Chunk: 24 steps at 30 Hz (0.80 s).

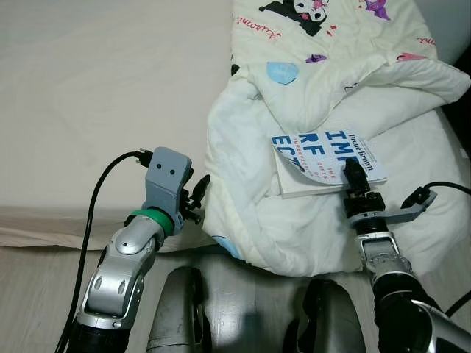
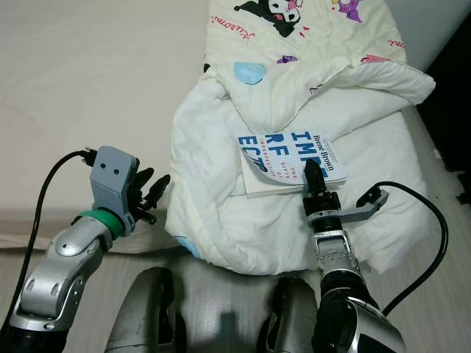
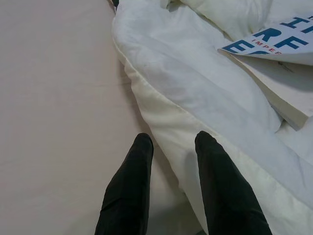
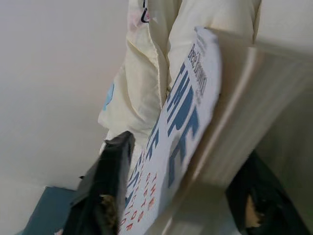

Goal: Clean up the room

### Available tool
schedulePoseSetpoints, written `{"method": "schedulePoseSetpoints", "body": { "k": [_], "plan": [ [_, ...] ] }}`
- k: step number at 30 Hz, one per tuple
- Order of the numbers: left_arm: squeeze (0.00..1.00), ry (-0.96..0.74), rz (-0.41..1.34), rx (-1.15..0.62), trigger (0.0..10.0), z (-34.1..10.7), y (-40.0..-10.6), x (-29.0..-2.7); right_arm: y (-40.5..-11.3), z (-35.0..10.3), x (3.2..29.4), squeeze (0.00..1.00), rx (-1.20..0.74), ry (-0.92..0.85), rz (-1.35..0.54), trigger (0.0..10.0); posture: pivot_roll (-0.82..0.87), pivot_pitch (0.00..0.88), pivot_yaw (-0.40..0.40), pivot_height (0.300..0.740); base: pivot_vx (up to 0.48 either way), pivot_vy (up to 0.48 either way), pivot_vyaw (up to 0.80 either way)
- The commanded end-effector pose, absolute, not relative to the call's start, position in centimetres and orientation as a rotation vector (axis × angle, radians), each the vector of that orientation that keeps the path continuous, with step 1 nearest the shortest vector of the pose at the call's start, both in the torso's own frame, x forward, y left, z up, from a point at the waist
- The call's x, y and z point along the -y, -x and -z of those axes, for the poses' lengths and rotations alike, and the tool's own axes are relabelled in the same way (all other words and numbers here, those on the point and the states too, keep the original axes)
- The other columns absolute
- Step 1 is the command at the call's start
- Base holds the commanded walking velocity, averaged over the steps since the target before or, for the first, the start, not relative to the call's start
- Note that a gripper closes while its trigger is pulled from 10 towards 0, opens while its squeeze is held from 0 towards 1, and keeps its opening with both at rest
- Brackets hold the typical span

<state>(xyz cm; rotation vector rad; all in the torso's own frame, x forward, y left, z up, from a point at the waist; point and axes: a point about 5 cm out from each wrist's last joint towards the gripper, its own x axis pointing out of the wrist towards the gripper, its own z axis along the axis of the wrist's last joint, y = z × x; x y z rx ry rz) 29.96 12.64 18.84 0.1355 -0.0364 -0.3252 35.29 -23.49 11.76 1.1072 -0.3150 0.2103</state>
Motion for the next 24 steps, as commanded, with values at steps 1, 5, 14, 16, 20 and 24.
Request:
{"method": "schedulePoseSetpoints", "body": {
  "k": [1,5,14,16,20,24],
  "plan": [
    [0.00,-0.135,0.315,0.022,10.0,-18.3,-30.0,-12.9,-35.1,-11.4,23.3,0.00,0.310,-1.120,-0.218,0.0,0.23,0.225,0.080,0.575,0.000,0.000,0.00],
    [0.00,-0.132,0.315,0.026,10.0,-18.4,-30.0,-12.7,-35.4,-12.1,23.3,0.00,0.331,-1.110,-0.248,0.0,0.23,0.225,0.080,0.575,0.000,0.000,0.00],
    [0.00,-0.124,0.315,0.034,10.0,-18.4,-30.3,-12.5,-36.2,-13.7,23.0,0.00,0.356,-1.146,-0.312,0.0,0.22,0.214,0.071,0.575,0.000,0.000,0.00],
    [0.00,-0.124,0.314,0.035,10.0,-18.4,-30.3,-12.6,-36.3,-13.8,22.8,0.00,0.348,-1.134,-0.315,0.0,0.22,0.214,0.071,0.575,0.000,0.000,0.00],
    [0.00,-0.107,0.305,0.039,10.0,-18.3,-30.5,-12.4,-36.3,-16.9,21.1,0.00,0.421,-0.986,-0.521,0.0,0.17,0.207,0.053,0.575,0.000,0.000,0.00],
    [0.00,-0.087,0.302,0.061,10.0,-18.8,-30.7,-12.1,-34.6,-19.4,18.7,0.00,0.461,-0.829,-0.680,0.0,0.15,0.198,0.046,0.575,0.000,0.000,0.00]
  ]
}}
